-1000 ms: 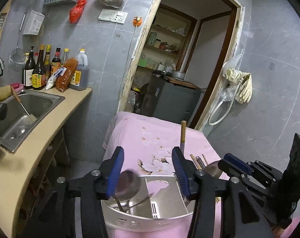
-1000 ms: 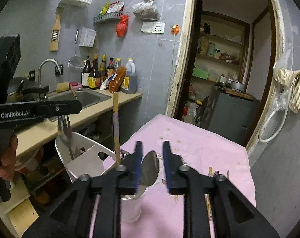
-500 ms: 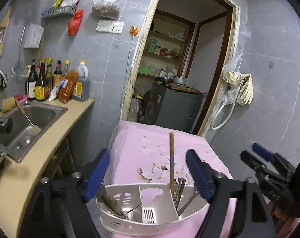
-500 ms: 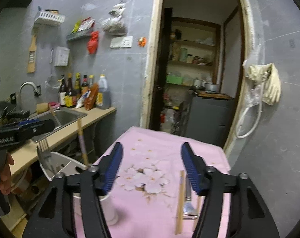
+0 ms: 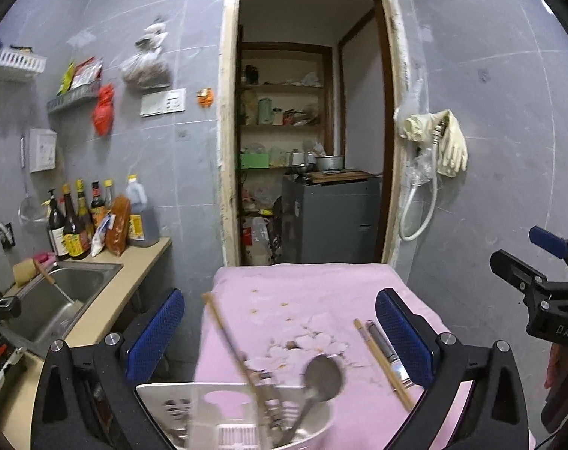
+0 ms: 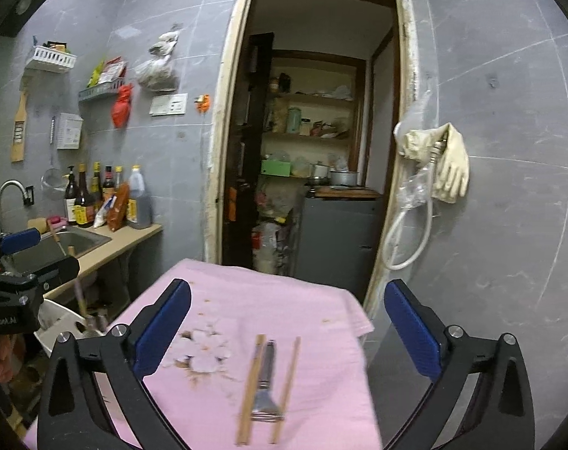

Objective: Organize utensils
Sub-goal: 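Move both tools back to the chopsticks and metal-handled utensil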

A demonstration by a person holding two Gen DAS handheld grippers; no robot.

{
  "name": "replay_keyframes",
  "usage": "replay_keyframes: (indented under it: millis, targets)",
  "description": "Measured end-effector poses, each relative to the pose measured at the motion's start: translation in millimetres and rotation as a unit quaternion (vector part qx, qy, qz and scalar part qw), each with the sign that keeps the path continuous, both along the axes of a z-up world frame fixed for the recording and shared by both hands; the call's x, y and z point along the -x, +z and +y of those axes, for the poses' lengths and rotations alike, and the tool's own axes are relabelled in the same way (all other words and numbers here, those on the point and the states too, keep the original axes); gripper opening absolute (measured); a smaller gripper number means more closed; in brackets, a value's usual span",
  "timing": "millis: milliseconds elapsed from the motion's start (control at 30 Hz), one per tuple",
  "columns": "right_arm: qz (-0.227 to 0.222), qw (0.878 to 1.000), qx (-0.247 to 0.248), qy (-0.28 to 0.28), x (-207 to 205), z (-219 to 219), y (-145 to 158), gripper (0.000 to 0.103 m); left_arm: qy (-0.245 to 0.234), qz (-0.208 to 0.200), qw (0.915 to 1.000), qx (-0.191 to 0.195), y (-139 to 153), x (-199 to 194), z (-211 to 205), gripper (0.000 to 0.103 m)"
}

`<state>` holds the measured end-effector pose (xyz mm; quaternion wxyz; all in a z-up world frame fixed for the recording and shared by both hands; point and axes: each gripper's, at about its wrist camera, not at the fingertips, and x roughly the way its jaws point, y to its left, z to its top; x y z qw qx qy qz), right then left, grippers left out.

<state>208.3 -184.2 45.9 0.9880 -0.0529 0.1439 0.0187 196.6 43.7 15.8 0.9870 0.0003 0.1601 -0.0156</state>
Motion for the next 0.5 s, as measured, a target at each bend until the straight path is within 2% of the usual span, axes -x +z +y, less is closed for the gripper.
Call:
replay_keyframes:
  millis: [233, 500]
  targets:
    - [0.016, 1.0, 0.006, 0.004, -21.4, -47.1, -7.8, 0.102, 0.0, 0.005, 1.0, 0.008, -3.2, -18.9, -46.2, 0.103]
    - [0.042, 0.999, 0.012, 0.026, -67.3, -94.0, -35.9, 0.102, 0.014, 0.028, 0.9995, 0.009, -16.5, -52.3, -90.5, 0.103]
